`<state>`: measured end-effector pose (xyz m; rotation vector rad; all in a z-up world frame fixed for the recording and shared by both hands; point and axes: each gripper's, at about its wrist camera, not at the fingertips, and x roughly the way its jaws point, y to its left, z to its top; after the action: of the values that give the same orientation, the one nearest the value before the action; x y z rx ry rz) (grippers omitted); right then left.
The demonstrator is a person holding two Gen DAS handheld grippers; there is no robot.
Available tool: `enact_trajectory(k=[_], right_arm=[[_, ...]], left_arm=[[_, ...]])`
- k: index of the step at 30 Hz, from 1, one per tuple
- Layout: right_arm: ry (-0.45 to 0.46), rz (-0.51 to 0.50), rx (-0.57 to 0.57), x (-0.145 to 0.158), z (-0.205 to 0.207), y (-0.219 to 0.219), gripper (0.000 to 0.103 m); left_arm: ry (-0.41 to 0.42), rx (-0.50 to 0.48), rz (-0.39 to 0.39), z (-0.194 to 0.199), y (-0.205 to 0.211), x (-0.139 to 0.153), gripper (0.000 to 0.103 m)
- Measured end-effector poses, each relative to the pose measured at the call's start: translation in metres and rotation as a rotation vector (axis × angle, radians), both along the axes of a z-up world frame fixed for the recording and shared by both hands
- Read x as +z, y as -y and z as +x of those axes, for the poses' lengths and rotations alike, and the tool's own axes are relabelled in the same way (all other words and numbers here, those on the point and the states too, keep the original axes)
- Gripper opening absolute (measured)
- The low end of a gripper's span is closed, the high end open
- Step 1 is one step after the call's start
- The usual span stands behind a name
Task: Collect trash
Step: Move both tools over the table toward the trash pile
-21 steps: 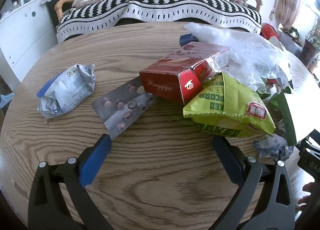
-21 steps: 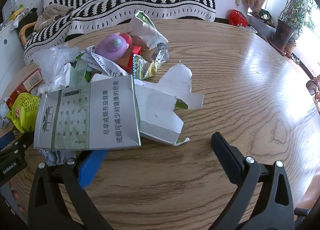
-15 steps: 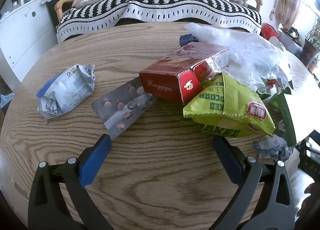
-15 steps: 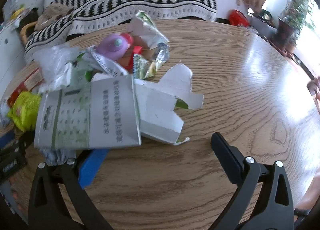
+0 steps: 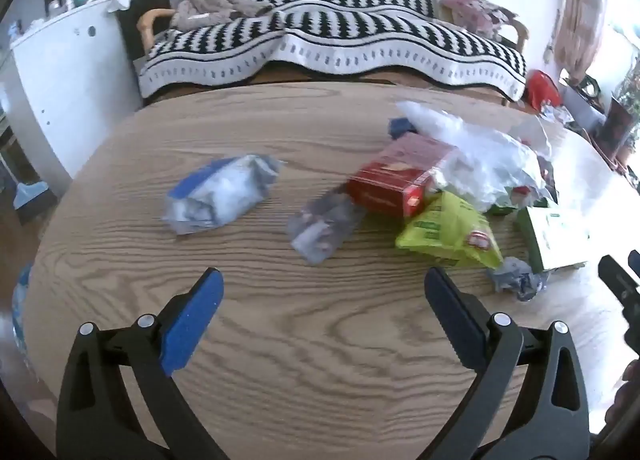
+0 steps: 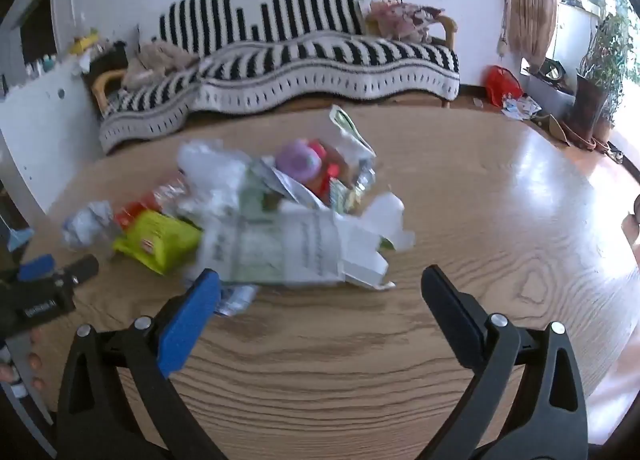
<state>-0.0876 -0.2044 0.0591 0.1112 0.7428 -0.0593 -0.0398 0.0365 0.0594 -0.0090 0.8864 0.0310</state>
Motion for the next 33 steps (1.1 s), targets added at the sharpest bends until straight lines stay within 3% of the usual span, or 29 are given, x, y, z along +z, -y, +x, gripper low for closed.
enact_trajectory(k=[5,15,33], right_arm=[[0.033,0.008,0.030,0.017,-0.001,-0.033,0.097],[0.001,-0.039,0.105,0.008,0.006,-0.075,0.097],[-0.047,0.017,0.057,0.000,0.011,-0.052,0.097]], left_arm=[[0.011,0.054,-0.014,-0.007,-0.037,0.004,0.098],[0.000,0.114,-0.068,-0.010,-0.084,0.004,0.098],[-0.016,0.116,-0.064,-0.010,-0.083,0.002,0.098]])
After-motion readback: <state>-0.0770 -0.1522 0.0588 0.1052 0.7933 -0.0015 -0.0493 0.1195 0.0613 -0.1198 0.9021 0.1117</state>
